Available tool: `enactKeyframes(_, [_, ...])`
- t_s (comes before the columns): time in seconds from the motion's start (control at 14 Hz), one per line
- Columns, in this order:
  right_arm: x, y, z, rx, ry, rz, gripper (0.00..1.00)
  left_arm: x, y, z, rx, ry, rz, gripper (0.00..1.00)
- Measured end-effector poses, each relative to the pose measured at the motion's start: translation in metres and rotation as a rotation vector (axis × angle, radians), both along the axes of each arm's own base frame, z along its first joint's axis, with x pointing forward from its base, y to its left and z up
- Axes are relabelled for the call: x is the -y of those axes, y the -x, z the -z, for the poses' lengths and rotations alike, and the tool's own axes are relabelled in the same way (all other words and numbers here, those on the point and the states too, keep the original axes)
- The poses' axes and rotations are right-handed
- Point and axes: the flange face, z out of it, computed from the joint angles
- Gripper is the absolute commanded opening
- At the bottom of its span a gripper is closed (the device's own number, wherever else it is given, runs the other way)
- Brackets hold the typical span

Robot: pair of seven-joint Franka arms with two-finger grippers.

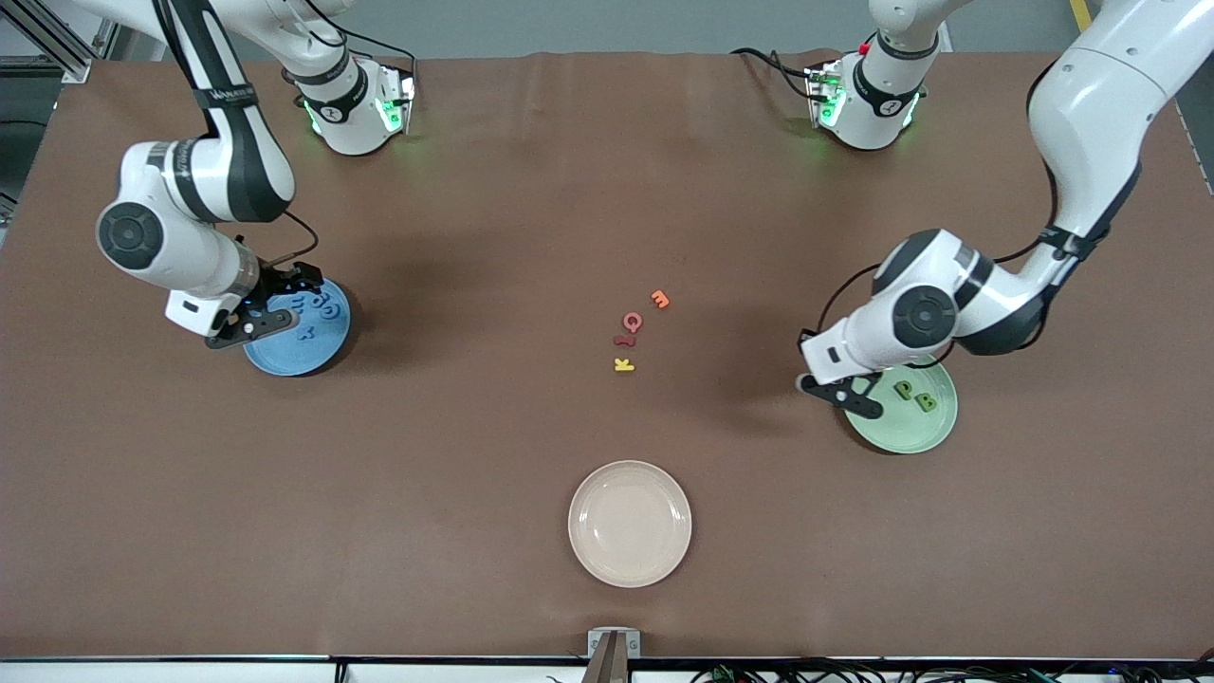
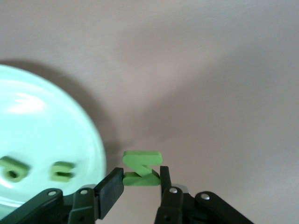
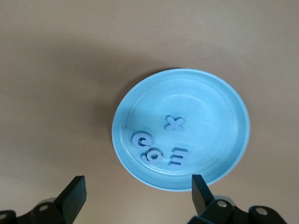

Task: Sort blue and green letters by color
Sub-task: 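Release the z on the green plate while the right gripper returns to rest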

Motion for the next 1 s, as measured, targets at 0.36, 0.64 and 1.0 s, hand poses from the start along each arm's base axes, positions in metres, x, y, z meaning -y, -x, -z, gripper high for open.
enactKeyframes(0.36, [0.05,-0.032,-0.127,0.003,0.008,0.129,1.0,-0.062,-0.018,0.003,0.04,-0.046,0.031,0.27])
enactKeyframes(0.64, [0.063,-0.041,-0.202,0.025,0.019,0.198,1.0,-0.077,-0.034,0.009,0.059,-0.037,0.013,0.27])
enactKeyframes(1.0, [0.065,-0.054,-0.257,0.037,0.05,0.24,1.0,-0.079,-0.047,0.025,0.07,-0.036,0.025,0.28])
